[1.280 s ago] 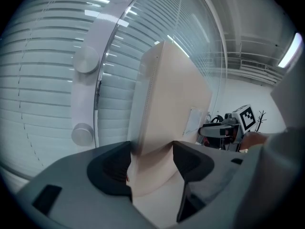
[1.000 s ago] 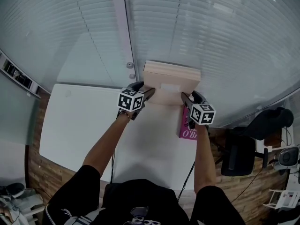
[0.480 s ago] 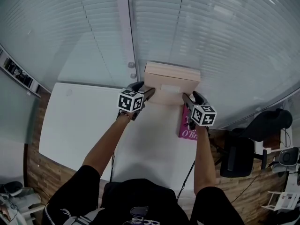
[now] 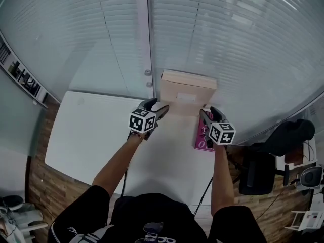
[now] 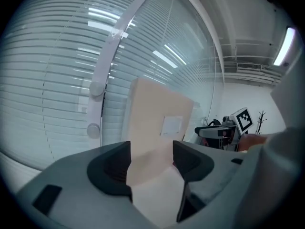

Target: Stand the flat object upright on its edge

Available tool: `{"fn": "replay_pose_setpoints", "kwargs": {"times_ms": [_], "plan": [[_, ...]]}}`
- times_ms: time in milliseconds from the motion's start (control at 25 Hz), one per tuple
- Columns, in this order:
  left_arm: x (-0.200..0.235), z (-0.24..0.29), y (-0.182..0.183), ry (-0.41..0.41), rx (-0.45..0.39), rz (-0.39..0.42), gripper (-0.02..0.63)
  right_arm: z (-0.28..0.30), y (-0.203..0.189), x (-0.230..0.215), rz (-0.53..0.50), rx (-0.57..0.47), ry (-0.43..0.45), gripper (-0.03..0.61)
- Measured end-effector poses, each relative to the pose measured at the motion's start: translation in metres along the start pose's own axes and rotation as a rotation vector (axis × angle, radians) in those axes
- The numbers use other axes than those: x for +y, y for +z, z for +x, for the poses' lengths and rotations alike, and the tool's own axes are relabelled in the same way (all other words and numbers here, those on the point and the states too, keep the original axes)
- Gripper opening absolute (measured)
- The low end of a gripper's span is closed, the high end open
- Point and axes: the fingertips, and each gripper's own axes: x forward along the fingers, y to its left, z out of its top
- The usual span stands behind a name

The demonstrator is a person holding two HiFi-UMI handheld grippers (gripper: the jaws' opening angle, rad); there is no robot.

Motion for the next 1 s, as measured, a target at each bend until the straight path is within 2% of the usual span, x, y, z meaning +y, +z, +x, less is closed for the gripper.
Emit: {"fn": "replay_pose_setpoints", "kwargs": {"times_ms": [240, 600, 1000], "plan": [[-0.022, -0.048, 0.001, 0.028, -0.048, 0.031, 0.287, -0.038, 0.005, 0.025, -0.066, -0.025, -0.017, 0.256], [-0.029, -0.117, -0.007, 0.064, -0.115, 0.006, 0.228, -0.080, -0.002, 0.065, -0.103, -0.048, -0.032, 0.241], [-0.041, -0.166, -0.026, 0.072, -0.129, 0.012, 0.161, -0.105, -0.024, 0.112, -0.120, -0.049, -0.049, 0.173]]}}
